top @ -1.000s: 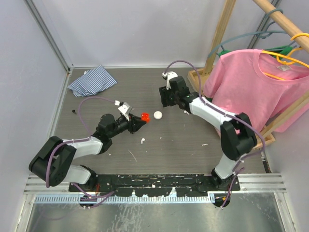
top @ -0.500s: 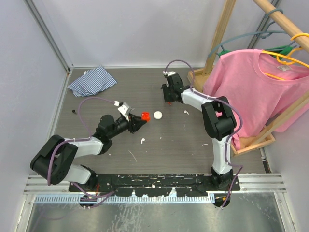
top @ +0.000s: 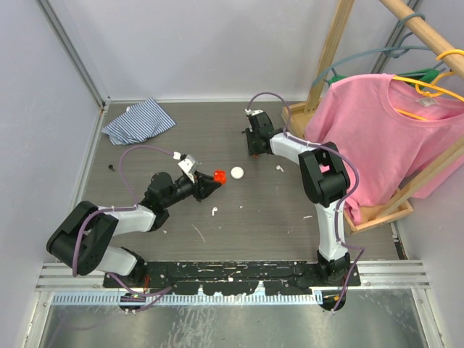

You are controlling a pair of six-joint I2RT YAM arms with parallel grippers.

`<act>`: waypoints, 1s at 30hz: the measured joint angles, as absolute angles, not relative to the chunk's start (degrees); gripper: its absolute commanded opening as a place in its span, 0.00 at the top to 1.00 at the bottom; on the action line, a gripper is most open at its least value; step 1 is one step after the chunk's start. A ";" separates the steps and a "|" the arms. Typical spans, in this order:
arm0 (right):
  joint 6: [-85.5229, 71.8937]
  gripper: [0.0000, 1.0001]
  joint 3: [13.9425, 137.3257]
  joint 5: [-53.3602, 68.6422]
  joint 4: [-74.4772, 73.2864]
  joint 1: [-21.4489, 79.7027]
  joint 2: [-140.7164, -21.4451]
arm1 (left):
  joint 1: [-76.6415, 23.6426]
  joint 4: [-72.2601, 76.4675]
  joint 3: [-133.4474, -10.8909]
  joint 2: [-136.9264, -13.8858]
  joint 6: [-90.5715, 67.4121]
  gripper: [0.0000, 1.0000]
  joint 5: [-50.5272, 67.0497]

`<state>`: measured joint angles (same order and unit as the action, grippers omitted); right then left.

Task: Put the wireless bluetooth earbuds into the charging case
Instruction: Pick up the earbud from the center of the board.

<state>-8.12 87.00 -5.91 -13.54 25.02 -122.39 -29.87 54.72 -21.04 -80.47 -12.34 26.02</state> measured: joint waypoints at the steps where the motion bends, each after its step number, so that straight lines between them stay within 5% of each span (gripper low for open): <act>1: -8.14 0.71 87.00 -5.91 -13.65 25.02 -122.41 | -29.87 54.72 -21.04 -80.47 -12.34 1.00 26.17; 13: -9.10 0.78 84.47 -4.89 -15.16 25.02 -120.46 | -29.87 56.21 -20.73 -80.47 -12.32 1.00 28.27; 30: -14.15 0.76 63.26 -0.99 -20.86 28.91 -97.65 | -29.87 60.66 -18.57 -79.55 -12.29 1.00 33.50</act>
<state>-14.15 63.26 -0.99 -20.86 28.91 -97.65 -29.87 60.66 -18.57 -79.55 -12.29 33.50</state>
